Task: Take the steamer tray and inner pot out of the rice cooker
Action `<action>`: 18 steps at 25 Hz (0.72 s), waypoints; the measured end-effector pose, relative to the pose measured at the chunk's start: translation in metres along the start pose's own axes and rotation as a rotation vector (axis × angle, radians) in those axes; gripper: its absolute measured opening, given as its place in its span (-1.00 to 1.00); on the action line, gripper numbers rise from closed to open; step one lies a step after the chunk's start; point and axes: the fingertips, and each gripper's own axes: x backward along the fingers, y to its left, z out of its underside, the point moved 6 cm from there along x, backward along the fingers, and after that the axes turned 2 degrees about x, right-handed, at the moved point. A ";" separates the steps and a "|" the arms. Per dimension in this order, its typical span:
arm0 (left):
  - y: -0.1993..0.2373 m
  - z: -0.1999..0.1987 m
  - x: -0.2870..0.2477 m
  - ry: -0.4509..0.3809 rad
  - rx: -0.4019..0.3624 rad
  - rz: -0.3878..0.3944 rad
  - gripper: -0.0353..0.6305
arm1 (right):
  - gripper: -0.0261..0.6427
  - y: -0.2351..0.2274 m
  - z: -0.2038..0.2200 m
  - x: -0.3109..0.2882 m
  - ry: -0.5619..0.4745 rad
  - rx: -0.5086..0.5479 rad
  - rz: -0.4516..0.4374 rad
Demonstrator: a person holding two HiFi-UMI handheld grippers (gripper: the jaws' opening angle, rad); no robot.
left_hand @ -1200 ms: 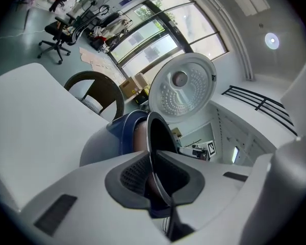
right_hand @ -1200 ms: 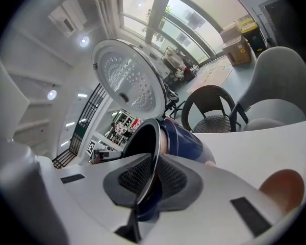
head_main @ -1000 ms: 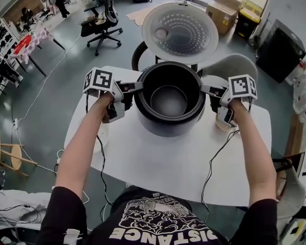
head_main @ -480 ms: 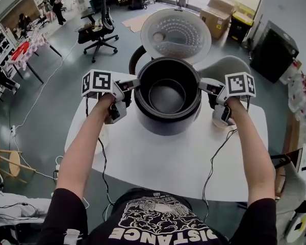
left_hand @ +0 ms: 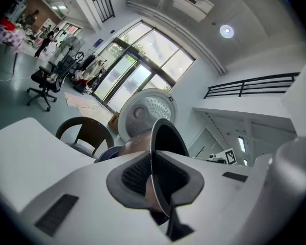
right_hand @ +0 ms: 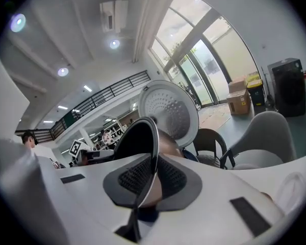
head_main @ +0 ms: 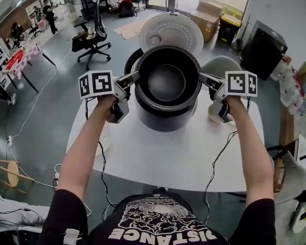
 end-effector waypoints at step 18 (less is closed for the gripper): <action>-0.118 0.046 0.057 -0.022 -0.226 0.140 -0.77 | -0.77 0.098 0.048 0.152 -0.249 0.062 0.172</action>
